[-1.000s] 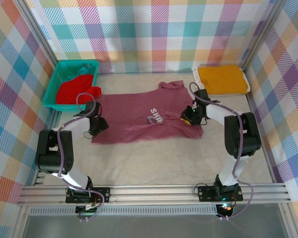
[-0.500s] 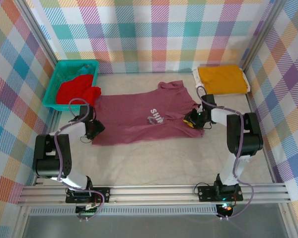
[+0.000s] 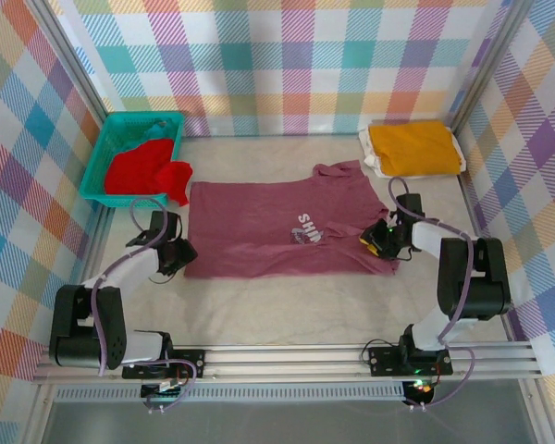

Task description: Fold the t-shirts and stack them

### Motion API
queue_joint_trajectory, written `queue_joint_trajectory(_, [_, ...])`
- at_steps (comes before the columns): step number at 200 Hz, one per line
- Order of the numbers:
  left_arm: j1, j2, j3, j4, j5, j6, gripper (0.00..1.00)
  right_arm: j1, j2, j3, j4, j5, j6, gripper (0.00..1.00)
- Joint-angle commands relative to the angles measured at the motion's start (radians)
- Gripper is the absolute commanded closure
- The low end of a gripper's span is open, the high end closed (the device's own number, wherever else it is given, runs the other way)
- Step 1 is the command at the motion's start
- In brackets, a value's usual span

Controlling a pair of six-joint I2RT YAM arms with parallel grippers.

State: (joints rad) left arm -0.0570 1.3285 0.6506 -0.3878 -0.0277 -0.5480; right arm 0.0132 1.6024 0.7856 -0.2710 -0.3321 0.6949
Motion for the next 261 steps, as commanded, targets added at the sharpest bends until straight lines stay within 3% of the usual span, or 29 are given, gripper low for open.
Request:
queue_joint_trajectory(1, [-0.009, 0.01, 0.064, -0.024, -0.015, 0.024, 0.52, -0.002, -0.049, 0.06, -0.053, 0.026, -0.025, 0.65])
queue_joint_trajectory(61, [-0.156, 0.021, 0.181, -0.074, -0.085, 0.039, 0.5, -0.011, 0.038, 0.185, -0.079, 0.07, -0.046, 0.63])
queue_joint_trajectory(134, [-0.176, 0.079, 0.162, -0.027, -0.07, 0.032, 0.49, -0.011, 0.151, 0.244, -0.031, 0.046, -0.031, 0.61])
queue_joint_trajectory(184, [-0.178, 0.082, 0.169, -0.03, -0.078, 0.035, 0.49, -0.009, 0.22, 0.295, 0.006, 0.027, -0.017, 0.7])
queue_joint_trajectory(221, [-0.179, 0.078, 0.159, -0.027, -0.088, 0.034, 0.49, -0.009, 0.278, 0.352, 0.046, 0.016, -0.002, 0.83])
queue_joint_trajectory(261, [-0.179, 0.069, 0.15, -0.028, -0.097, 0.035, 0.49, -0.01, 0.309, 0.421, 0.057, -0.021, 0.006, 0.88])
